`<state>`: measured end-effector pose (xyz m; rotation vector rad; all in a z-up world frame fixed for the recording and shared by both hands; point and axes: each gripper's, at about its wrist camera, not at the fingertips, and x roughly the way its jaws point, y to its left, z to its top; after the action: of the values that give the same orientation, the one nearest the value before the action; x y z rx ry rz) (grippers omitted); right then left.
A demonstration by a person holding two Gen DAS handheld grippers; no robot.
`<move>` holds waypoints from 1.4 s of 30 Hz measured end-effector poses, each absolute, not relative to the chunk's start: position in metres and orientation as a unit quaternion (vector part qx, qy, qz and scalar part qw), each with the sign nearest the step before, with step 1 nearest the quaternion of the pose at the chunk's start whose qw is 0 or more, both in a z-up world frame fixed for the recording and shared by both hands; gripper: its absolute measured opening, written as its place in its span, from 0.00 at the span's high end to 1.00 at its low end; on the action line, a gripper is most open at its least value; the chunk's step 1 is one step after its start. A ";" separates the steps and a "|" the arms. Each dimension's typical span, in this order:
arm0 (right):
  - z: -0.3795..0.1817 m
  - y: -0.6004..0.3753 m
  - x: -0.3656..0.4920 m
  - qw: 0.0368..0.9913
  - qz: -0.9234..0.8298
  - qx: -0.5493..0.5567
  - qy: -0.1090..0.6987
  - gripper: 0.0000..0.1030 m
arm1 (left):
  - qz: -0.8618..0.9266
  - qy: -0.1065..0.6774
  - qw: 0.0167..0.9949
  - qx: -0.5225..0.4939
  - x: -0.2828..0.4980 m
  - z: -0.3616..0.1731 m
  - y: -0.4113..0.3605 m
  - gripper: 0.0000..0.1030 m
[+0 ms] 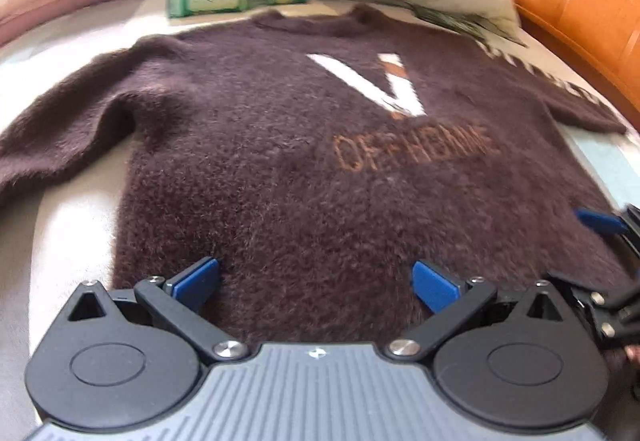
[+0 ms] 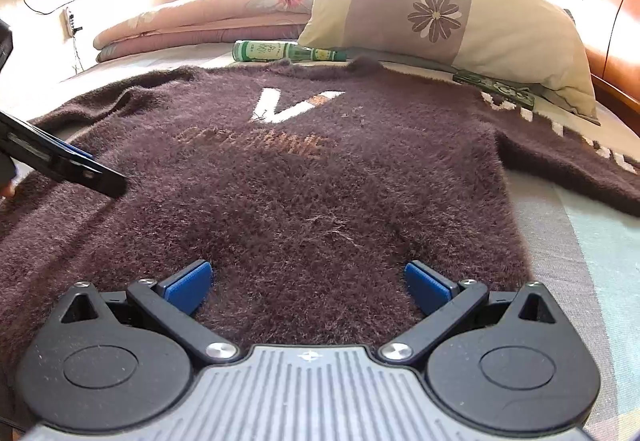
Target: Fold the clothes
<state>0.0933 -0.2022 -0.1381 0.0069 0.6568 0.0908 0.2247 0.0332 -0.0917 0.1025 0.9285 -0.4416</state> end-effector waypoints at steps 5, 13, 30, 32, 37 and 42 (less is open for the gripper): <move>-0.134 -0.195 0.095 0.942 0.020 -0.002 0.336 0.00 | -0.187 0.434 0.879 0.058 0.229 -0.069 0.083 0.01; -0.119 -0.179 0.110 0.916 -0.036 -0.002 0.399 0.00 | -0.067 0.398 0.910 0.092 0.224 -0.052 0.200 0.01; -0.113 -0.160 0.141 0.908 -0.064 0.010 0.414 0.00 | 0.127 0.344 0.925 0.105 0.271 -0.097 0.307 0.01; -0.114 -0.160 0.142 0.909 -0.064 0.011 0.413 0.00 | 0.162 0.337 0.921 0.107 0.268 -0.094 0.324 0.01; -0.116 -0.160 0.145 0.908 -0.066 0.016 0.412 0.00 | 0.246 0.329 0.910 0.050 0.248 -0.078 0.387 0.01; -0.110 -0.155 0.147 0.906 -0.067 0.014 0.417 0.00 | 0.263 0.319 0.910 -0.006 0.235 -0.052 0.417 0.01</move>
<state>0.1473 -0.1553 -0.1102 0.0283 0.8613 -0.1393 0.2352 0.4172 -0.0519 -0.0122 0.6585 0.5430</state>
